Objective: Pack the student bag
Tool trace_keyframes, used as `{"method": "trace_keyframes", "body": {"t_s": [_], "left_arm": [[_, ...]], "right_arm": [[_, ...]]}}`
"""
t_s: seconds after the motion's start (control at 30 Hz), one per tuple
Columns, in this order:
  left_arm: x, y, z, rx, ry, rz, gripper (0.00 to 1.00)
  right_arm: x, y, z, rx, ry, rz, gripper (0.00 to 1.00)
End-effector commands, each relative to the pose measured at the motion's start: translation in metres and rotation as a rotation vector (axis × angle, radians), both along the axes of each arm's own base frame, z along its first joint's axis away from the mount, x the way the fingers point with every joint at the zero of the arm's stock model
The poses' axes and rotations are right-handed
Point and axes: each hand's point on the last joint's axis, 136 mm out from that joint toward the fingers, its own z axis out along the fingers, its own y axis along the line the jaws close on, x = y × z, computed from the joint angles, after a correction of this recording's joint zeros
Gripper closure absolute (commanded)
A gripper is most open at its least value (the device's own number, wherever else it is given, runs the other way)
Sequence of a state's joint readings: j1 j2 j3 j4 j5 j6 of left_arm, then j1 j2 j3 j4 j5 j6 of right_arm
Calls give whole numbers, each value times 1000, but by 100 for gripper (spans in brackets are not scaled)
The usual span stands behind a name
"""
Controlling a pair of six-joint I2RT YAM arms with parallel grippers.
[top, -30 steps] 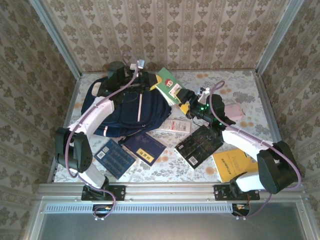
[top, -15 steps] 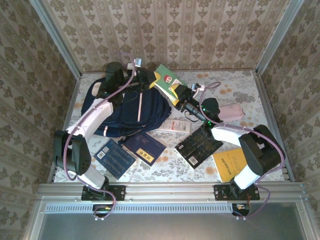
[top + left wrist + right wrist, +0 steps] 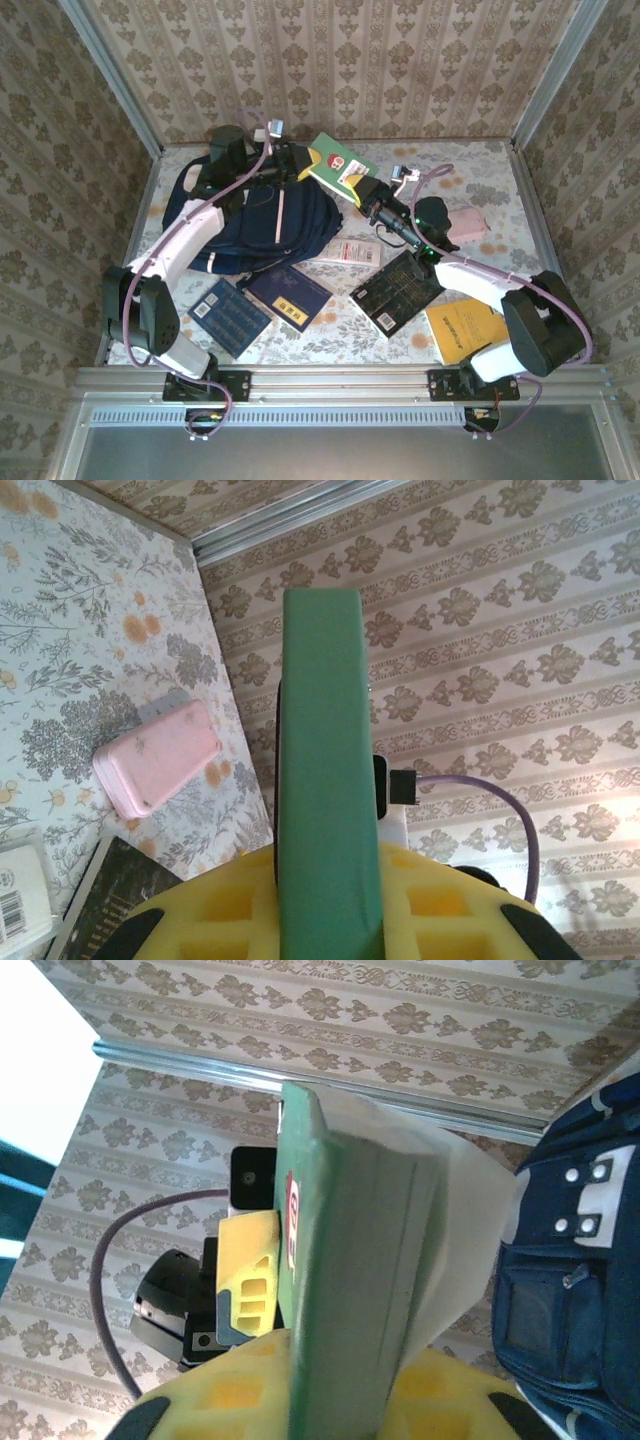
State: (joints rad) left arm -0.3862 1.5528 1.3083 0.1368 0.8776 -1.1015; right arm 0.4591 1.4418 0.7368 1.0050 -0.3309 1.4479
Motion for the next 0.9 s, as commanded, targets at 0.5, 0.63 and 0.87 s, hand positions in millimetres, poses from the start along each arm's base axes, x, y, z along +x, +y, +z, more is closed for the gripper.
{"method": "trace_keyframes", "body": {"t_s": [0.5,0.63,0.87], "left_arm": [[42,72,-111,574,1,131,51],[58,75,-141,641,39,112,50],[76,88,-179,787,67,117,47]], "right_arm": [[-19,-89,-56,-460,113,-249,100],[-23,-89,-62,-467,113,-223,100],[-30,-83,-65,-479,74,-178,100]]}}
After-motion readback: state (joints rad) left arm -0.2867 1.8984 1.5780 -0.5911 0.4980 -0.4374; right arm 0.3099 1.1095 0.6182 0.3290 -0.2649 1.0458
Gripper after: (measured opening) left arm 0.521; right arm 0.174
